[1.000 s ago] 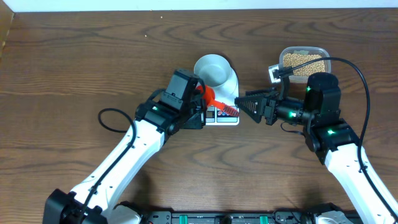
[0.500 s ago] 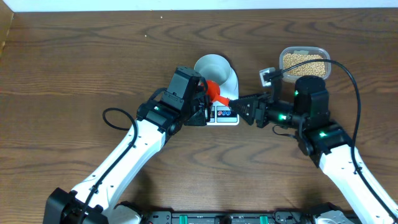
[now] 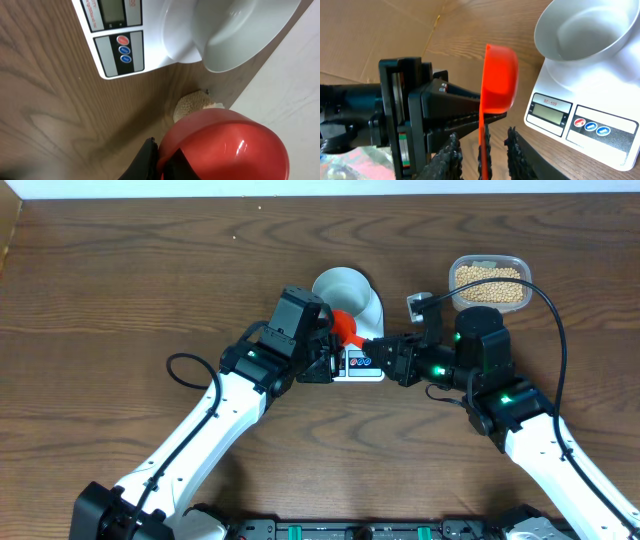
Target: Scoop item into bowl and weigh 50g on scale
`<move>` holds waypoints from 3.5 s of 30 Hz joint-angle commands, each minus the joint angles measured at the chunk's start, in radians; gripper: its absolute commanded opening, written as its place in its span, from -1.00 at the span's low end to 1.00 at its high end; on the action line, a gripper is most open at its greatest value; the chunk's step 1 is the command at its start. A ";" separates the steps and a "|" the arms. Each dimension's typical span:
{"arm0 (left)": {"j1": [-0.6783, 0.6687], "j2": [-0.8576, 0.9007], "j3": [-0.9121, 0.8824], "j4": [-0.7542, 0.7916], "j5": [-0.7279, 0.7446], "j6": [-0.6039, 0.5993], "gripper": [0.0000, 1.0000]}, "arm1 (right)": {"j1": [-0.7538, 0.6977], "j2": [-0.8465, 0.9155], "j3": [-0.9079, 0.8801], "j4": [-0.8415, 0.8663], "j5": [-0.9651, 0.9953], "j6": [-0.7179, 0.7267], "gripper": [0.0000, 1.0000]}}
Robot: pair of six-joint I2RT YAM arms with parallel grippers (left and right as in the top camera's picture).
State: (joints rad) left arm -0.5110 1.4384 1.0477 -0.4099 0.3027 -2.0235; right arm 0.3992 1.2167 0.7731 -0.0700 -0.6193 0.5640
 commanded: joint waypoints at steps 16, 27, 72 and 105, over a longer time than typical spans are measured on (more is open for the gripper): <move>-0.006 0.000 0.003 0.001 0.035 -0.043 -0.86 | 0.008 0.003 0.021 0.003 0.023 0.008 -0.43; -0.006 0.000 0.003 0.004 0.038 -0.043 -0.86 | 0.008 0.003 0.021 0.002 0.023 0.008 -0.55; -0.006 0.000 0.003 -0.001 0.038 -0.039 0.17 | 0.008 0.003 0.021 -0.001 0.031 0.008 -0.97; -0.005 -0.003 0.003 0.003 -0.360 1.382 0.34 | -0.078 -0.005 0.022 -0.129 0.202 -0.110 -0.98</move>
State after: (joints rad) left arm -0.5125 1.4384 1.0477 -0.4107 -0.0444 -0.9131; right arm 0.3393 1.2167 0.7731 -0.1944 -0.4248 0.5159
